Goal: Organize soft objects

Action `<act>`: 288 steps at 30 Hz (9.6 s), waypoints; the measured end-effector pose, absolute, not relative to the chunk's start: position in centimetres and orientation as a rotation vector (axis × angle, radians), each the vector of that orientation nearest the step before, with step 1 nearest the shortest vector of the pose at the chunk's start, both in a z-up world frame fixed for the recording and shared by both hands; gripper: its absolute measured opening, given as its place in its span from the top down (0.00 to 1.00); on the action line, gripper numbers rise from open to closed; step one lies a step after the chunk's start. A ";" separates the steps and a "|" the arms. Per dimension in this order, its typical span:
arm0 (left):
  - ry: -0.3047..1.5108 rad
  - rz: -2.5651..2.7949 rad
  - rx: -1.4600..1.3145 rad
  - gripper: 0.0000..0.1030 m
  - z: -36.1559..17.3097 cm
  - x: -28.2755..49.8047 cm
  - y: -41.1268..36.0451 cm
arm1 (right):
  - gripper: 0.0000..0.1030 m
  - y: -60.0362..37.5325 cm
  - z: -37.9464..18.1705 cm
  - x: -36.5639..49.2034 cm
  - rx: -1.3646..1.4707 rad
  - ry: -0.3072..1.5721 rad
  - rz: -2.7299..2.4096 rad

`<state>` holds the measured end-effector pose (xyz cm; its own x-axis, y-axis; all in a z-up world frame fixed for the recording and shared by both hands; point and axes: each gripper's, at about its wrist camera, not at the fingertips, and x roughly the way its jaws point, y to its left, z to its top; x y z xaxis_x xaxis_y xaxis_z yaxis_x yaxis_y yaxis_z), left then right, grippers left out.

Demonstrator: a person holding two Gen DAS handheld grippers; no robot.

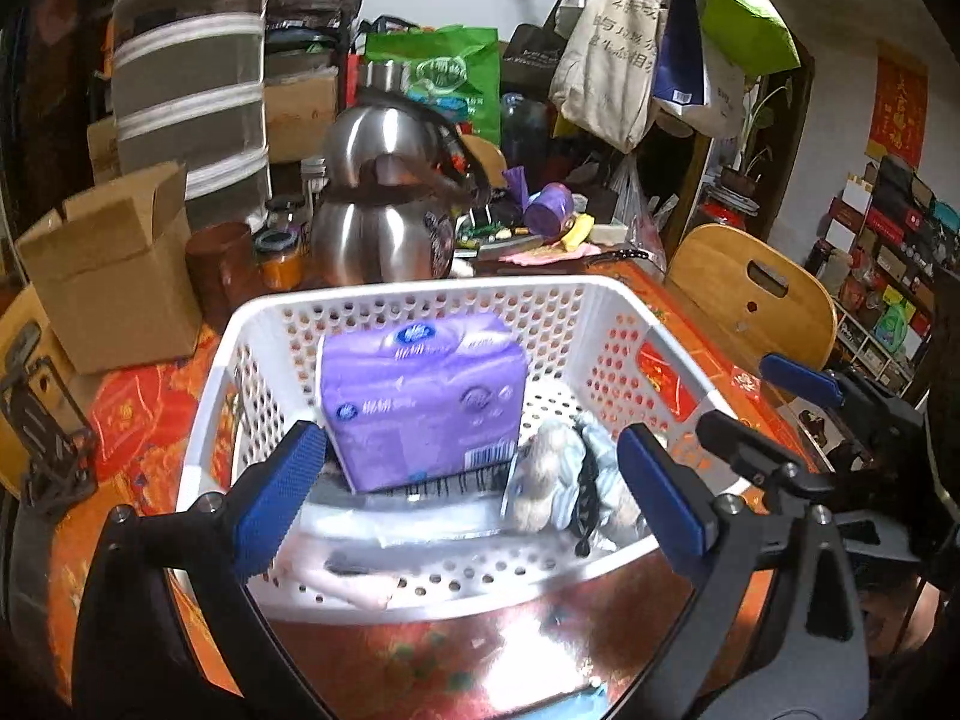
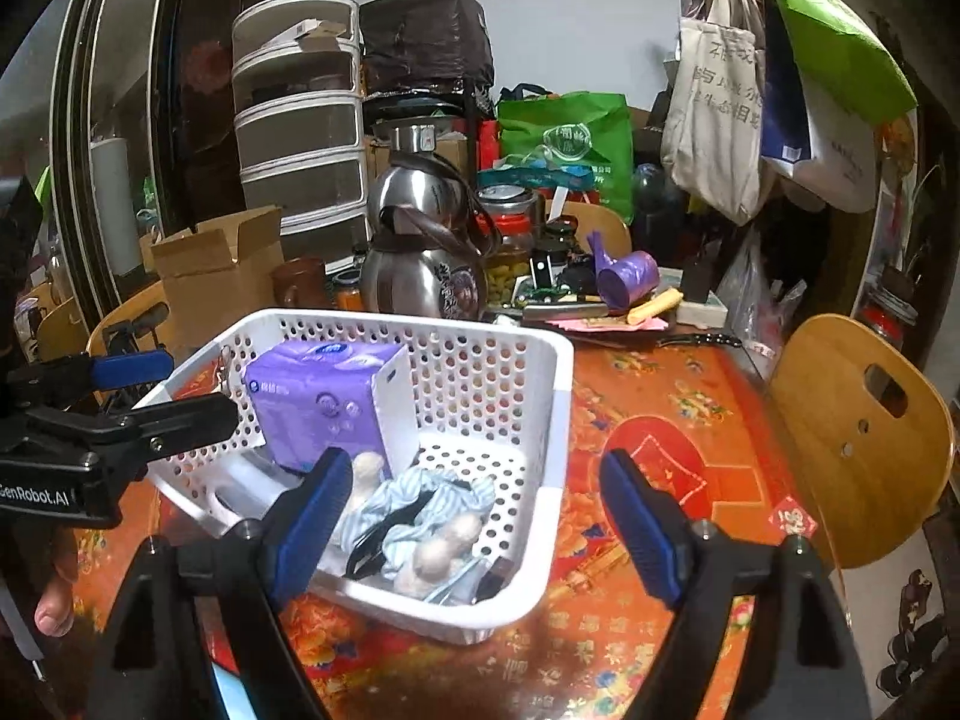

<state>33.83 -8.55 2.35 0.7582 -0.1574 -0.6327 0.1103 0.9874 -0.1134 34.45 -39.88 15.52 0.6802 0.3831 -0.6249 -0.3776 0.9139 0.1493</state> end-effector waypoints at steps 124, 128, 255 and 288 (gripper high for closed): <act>0.698 -0.146 -0.102 0.16 2.0 35.8 -0.5 | 0.32 -34.0 14.7 35.0 0.039 0.754 0.493; 0.698 -0.143 -0.104 0.14 1.7 34.8 -0.3 | 0.31 -34.1 14.7 34.7 0.035 0.753 0.491; 0.656 -0.215 -0.147 0.77 6.9 34.7 -5.0 | 0.82 -34.7 19.9 34.6 0.010 0.656 0.586; 0.673 -0.073 -0.052 0.14 1.7 28.6 -1.5 | 0.19 -36.0 16.9 29.0 0.065 0.731 0.530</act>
